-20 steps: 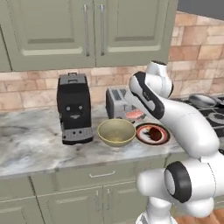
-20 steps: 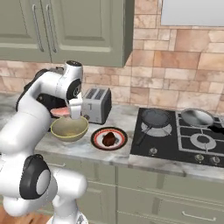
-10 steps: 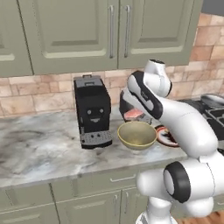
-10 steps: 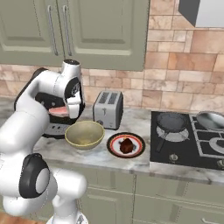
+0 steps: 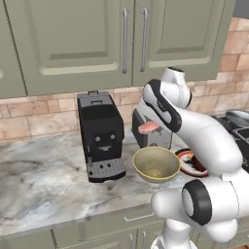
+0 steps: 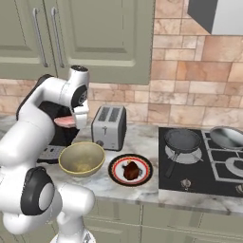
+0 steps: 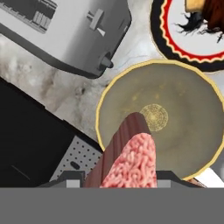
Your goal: Place one of the steaks on the plate and the other in the bowl. Then place the bowl in the fridge.
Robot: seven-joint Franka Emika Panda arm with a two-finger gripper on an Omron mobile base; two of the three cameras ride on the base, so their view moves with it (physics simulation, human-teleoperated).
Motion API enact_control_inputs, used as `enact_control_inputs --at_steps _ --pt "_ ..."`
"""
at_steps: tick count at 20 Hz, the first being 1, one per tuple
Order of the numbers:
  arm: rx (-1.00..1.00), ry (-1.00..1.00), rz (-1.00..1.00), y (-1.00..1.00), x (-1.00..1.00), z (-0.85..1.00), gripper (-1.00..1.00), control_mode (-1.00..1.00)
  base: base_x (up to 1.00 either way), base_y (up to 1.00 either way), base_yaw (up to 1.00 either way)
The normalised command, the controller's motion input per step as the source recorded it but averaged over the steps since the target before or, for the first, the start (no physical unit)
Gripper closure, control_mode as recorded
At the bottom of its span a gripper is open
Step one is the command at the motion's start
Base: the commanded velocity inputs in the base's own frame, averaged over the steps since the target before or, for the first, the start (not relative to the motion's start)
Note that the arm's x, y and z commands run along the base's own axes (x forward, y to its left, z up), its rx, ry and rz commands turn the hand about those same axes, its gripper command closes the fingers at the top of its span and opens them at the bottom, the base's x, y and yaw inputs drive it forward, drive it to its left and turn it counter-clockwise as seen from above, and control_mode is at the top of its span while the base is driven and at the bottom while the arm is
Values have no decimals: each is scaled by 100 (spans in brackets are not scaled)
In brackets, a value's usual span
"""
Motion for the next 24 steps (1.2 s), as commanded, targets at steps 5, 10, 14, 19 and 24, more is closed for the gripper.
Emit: enact_control_inputs --at_steps 5,10,14,19,24 --pt "5 0 0 -4 1 -8 100 -100 11 -6 -4" --pt "11 0 0 -20 -17 -33 100 -100 0 0 0" --pt "4 0 -2 -6 -34 -38 100 -100 0 0 0" --pt "0 0 -3 -2 -13 -48 100 -100 0 0 0" --pt "0 4 -2 -7 0 -49 100 -100 0 0 0"
